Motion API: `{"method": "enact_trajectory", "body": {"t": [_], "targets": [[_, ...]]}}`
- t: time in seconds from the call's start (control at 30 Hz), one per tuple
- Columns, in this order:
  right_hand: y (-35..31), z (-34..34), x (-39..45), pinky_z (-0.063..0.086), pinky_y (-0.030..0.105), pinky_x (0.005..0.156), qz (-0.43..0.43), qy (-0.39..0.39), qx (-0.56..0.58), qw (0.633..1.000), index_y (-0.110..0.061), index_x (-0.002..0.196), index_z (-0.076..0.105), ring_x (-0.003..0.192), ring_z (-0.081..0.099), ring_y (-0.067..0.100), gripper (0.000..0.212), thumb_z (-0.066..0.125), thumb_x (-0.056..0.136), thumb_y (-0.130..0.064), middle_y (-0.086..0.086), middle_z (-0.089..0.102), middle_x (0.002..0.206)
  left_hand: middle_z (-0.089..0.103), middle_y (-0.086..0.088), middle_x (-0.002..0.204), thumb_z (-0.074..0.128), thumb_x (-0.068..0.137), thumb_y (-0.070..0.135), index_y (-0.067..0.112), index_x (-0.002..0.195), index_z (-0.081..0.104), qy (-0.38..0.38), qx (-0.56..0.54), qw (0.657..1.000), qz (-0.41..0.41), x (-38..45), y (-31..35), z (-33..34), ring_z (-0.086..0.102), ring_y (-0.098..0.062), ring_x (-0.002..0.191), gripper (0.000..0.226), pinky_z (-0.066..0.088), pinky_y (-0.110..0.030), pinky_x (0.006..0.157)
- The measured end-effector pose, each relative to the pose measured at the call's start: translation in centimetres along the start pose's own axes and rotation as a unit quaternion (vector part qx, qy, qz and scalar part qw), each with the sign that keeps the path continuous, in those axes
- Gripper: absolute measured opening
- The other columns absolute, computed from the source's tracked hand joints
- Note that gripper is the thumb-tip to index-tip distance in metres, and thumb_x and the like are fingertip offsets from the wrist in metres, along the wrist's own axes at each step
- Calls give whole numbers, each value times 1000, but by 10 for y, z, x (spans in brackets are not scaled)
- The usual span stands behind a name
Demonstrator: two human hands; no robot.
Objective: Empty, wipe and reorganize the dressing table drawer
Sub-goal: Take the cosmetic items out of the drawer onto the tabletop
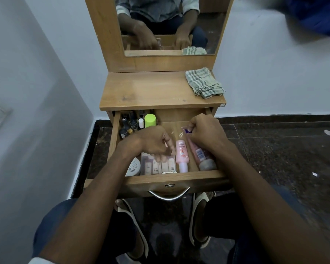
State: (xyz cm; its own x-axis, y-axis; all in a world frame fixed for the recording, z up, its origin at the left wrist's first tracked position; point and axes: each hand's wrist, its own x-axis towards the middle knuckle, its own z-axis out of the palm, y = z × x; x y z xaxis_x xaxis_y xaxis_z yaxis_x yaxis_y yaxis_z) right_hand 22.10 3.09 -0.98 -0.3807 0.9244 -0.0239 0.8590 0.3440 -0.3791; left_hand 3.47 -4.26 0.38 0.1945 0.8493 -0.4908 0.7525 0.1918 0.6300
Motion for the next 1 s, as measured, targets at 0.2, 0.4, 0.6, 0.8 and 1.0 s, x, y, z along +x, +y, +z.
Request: {"method": "enact_trajectory", "body": {"t": [0.2,0.4,0.6,0.8,1.0], "targets": [[-27,5,-2,56,29,74,-75,-39,39,996,-26,88,75,84,68,11,22,69,88,-5,-10,69,85,81,8,82,81,89,2,19,96,83,126,26,992,18,-4,-11,-19,77,-7,65,18,65,-37,85],[-57,17,8,61,38,85,-101,-76,60,990,-27,82,75,88,73,18,24,66,84,-4,-6,75,86,80,8,72,77,87,-4,22,88,83,140,53,989,-17,-22,-27,-35,77,-6,62,27,63,-25,70],[-61,23,18,59,31,84,-62,-76,53,994,-26,74,74,87,73,17,17,74,79,-9,-8,74,81,81,-2,77,72,87,-8,8,88,83,181,-11,983,-24,-35,-41,-47,78,-18,66,19,58,-20,54],[-60,30,13,52,28,69,-118,-198,-1,973,-19,98,75,90,66,14,23,88,80,-19,-6,70,93,79,10,72,74,83,-2,21,87,85,179,38,983,33,-34,-35,-43,73,-6,56,25,59,-19,72],[-61,39,13,53,41,87,-132,-230,-64,962,-17,113,65,102,60,23,45,85,81,-42,2,66,108,80,12,74,81,84,1,22,88,85,182,41,982,30,-36,-41,-46,68,-4,50,22,59,-22,68]]}}
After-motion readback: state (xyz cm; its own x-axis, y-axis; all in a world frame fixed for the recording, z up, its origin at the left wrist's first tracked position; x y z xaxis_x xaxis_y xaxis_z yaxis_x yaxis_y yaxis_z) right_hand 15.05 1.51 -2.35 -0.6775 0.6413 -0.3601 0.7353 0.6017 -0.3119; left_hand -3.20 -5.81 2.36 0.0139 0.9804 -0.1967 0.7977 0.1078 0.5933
